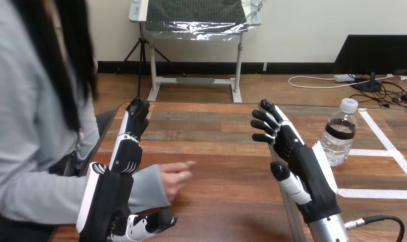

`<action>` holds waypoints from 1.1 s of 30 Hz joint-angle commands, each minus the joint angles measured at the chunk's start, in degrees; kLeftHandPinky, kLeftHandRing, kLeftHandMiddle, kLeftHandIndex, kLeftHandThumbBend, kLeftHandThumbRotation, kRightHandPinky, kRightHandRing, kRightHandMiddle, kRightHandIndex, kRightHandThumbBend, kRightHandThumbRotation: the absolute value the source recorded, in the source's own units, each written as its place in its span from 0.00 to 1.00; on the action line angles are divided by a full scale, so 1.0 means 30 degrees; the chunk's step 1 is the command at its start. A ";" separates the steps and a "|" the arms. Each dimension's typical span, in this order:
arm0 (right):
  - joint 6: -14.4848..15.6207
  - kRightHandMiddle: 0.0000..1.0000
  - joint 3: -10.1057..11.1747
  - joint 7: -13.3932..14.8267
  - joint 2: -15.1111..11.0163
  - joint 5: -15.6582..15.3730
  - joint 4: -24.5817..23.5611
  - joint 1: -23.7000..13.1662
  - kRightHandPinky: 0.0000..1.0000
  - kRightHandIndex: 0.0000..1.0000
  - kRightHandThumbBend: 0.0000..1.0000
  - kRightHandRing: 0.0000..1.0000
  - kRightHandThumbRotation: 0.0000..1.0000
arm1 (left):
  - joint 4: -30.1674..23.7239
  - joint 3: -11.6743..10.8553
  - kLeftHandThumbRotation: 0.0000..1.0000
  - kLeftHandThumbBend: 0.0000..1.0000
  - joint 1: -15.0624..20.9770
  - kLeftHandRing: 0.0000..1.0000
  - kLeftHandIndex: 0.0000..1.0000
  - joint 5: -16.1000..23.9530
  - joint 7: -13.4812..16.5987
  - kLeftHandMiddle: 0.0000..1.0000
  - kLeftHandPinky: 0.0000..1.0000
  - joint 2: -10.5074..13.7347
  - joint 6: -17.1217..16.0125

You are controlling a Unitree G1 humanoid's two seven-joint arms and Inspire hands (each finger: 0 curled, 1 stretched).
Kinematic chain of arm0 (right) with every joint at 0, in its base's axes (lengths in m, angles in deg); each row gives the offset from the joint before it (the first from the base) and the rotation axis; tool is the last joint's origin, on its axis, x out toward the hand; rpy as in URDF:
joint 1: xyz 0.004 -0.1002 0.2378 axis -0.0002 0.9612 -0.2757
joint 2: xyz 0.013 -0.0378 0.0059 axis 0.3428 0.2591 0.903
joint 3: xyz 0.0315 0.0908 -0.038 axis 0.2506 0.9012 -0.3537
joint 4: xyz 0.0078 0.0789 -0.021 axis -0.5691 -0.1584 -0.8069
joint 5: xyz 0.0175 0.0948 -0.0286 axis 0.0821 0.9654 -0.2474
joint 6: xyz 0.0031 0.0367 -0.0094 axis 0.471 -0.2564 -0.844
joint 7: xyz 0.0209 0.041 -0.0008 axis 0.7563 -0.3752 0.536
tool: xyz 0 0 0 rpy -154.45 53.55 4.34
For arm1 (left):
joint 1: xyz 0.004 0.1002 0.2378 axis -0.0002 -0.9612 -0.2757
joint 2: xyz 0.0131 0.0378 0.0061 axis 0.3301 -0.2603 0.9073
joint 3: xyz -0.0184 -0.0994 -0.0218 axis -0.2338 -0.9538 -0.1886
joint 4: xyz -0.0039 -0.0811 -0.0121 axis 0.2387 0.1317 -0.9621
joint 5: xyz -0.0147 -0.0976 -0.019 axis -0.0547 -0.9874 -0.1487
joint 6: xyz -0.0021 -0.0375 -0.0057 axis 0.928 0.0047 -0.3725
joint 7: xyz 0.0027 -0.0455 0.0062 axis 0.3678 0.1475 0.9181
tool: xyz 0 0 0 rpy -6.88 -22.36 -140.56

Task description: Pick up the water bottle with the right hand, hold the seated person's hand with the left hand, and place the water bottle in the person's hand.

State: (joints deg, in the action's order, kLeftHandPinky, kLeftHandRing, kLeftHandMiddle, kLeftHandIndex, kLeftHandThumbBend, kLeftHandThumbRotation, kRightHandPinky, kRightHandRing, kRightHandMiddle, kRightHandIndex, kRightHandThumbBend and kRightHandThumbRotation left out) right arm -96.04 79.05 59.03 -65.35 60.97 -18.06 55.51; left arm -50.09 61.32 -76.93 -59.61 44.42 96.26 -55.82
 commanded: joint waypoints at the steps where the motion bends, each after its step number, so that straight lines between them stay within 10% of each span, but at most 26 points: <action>1: -0.0345 0.89 -0.0085 -0.0135 -0.0012 0.0381 -0.0087 -0.0944 0.78 0.94 1.00 0.86 0.91 | -0.0482 -0.0246 0.72 1.00 0.0787 1.00 1.00 -0.0208 -0.0035 1.00 1.00 -0.0122 0.0037; 33: -0.0507 0.89 -0.0079 -0.1145 0.0138 0.1160 -0.0029 -0.0950 0.79 0.94 1.00 0.87 0.88 | -0.0541 -0.0283 0.72 1.00 0.0749 1.00 1.00 -0.0300 -0.0121 1.00 1.00 -0.0107 0.0241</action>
State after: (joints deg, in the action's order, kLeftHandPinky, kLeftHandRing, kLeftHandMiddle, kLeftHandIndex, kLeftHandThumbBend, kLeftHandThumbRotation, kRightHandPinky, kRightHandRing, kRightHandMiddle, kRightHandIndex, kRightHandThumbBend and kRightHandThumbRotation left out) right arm -96.04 79.00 56.01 -65.12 63.25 -18.03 55.51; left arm -50.09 61.04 -76.93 -59.68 44.20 96.26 -55.39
